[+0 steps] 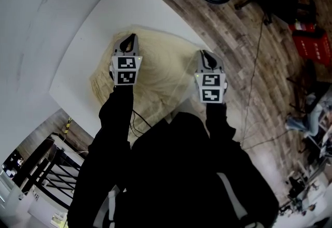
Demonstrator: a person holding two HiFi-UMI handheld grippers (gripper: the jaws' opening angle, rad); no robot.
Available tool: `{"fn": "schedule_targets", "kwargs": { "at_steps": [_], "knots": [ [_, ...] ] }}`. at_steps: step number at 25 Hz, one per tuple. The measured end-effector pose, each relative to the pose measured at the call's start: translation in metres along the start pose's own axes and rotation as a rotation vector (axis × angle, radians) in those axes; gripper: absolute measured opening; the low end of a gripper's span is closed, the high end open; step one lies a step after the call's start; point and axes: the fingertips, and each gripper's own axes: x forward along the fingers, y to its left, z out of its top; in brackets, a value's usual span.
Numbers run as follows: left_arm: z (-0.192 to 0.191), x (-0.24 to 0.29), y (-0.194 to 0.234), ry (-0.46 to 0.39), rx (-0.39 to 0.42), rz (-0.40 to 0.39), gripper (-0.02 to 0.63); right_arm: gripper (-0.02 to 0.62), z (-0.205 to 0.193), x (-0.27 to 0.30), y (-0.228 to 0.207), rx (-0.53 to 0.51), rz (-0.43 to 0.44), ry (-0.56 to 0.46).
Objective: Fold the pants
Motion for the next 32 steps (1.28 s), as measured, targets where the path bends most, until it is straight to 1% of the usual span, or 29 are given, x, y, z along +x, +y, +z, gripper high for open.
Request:
{"fn": "schedule_targets", "kwargs": {
  "at_steps": [5, 9, 16, 21, 26, 32],
  "knots": [
    [0.008, -0.031, 0.005, -0.067, -0.008, 0.030, 0.008, 0.023, 0.015, -0.037, 0.020, -0.025, -0.024, -0.065],
    [0.015, -0.066, 0.010, -0.124, -0.009, 0.041, 0.008, 0.023, 0.021, -0.072, 0.046, -0.019, -0.042, -0.116],
    [0.013, -0.126, 0.016, -0.218, -0.041, 0.063, 0.007, 0.023, 0.023, -0.135, 0.087, 0.000, -0.079, -0.195],
    [0.003, -0.170, 0.013, -0.266, -0.071, 0.070, 0.007, 0.023, 0.022, -0.174, 0.116, 0.006, -0.087, -0.249],
    [-0.013, -0.207, 0.016, -0.325, -0.095, 0.068, 0.006, 0.023, 0.018, -0.201, 0.147, 0.010, -0.088, -0.293],
    [-0.032, -0.249, 0.016, -0.401, -0.137, 0.049, 0.008, 0.023, 0.007, -0.231, 0.183, 0.003, -0.092, -0.327]
  ]
}}
